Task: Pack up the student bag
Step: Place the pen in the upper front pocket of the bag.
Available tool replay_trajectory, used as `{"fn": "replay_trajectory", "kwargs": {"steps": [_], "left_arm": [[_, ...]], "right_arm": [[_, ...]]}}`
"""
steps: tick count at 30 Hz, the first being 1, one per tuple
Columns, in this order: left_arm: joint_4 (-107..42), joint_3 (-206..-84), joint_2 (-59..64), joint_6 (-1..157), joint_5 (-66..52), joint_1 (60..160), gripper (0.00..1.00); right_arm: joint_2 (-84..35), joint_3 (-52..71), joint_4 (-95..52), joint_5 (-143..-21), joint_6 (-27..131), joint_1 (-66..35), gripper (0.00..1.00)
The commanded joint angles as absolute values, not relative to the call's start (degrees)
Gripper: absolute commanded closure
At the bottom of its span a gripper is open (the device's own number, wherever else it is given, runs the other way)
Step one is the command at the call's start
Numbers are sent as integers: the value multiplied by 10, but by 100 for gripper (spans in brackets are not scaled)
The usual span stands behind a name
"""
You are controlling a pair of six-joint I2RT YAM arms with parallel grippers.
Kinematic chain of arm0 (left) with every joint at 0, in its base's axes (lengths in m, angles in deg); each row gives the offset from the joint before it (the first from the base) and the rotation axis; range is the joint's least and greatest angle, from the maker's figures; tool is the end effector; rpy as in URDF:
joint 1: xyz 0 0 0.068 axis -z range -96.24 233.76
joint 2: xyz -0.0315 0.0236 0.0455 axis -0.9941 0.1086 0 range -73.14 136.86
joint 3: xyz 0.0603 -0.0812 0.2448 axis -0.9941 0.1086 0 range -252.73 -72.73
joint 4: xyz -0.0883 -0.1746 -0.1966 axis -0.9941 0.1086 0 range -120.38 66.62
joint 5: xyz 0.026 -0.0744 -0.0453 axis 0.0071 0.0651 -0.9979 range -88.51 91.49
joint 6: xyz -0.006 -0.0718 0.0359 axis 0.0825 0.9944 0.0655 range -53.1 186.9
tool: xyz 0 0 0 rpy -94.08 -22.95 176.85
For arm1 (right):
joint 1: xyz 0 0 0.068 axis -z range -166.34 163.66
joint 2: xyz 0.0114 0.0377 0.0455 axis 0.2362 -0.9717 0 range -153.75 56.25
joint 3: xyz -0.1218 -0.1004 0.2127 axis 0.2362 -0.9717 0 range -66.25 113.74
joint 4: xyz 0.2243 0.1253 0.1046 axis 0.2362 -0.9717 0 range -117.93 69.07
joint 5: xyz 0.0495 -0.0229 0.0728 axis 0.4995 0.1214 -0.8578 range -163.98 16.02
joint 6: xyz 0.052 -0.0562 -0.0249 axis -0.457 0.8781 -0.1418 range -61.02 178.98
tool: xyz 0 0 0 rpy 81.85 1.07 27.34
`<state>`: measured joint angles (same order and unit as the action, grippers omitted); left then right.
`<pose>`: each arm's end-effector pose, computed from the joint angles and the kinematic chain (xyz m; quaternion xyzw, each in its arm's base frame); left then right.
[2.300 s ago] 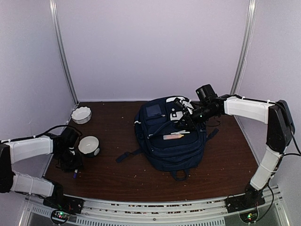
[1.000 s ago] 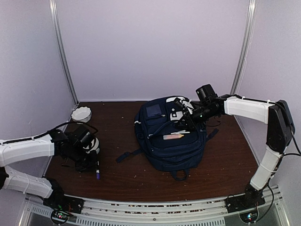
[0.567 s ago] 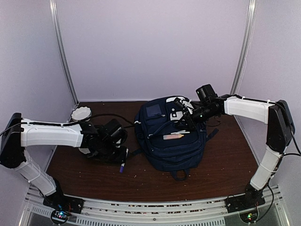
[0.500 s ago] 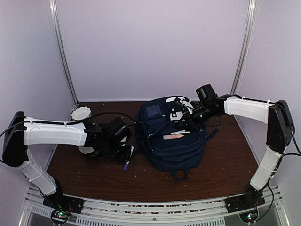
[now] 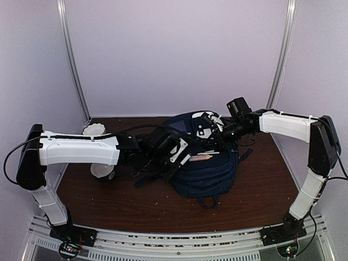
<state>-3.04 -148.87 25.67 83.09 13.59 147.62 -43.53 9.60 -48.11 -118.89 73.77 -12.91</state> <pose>0.1961 -0.3664 0.2119 0.3446 0.8694 -0.1428 0.3241 0.3400 0.2249 0.2182 -0.4268 0.7704 0.3898 0.2691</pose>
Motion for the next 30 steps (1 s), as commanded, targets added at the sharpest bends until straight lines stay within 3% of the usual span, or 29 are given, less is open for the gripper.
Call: {"fn": "replay_trajectory", "kwargs": {"steps": [1, 10, 30], "left_arm": [[-67, -1541, 302, 663, 179, 1502, 94], [-61, -1655, 410, 486, 223, 1510, 93], [-93, -1783, 581, 350, 361, 1518, 94]], "right_arm": [[-436, 119, -470, -1212, 722, -127, 96], [-433, 118, -469, -1213, 721, -127, 96], [-437, 117, -470, -1213, 722, -127, 96]]}}
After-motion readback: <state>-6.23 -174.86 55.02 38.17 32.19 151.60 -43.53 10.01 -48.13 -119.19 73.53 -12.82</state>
